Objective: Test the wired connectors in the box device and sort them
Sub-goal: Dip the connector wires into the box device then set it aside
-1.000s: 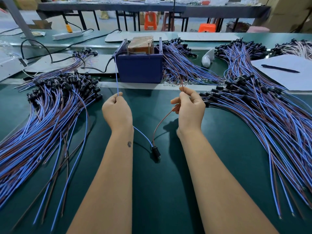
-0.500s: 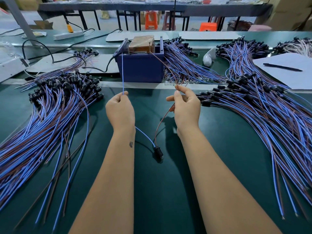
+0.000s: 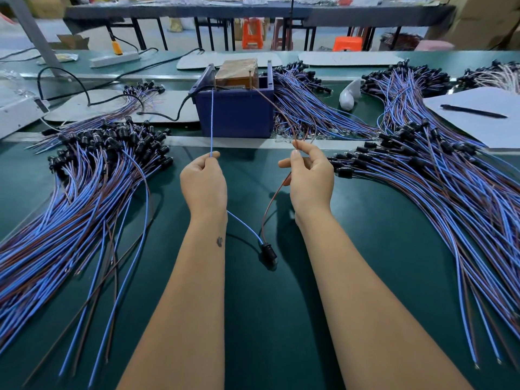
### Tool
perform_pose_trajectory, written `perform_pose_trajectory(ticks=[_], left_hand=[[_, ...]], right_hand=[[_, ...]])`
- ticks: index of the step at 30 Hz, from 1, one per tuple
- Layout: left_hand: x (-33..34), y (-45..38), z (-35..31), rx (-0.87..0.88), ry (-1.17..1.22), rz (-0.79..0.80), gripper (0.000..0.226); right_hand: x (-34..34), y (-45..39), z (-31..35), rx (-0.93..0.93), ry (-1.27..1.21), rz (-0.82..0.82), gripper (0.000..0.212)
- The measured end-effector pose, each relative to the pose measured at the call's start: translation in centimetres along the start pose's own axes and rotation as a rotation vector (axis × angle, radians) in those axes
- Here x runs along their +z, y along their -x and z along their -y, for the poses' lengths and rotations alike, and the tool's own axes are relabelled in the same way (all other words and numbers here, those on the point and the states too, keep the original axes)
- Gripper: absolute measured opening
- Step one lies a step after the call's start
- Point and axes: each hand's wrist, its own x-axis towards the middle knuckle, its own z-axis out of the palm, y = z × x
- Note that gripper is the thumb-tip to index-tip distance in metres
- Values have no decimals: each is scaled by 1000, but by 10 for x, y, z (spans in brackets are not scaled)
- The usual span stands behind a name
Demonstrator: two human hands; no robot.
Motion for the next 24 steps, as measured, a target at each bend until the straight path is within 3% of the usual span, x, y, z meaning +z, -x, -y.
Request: perform_pose_trajectory(ticks=[24], left_hand=[[4, -3, 4, -9, 12, 60, 30]], right_hand=[[-1, -1, -2, -2, 35, 26, 18]])
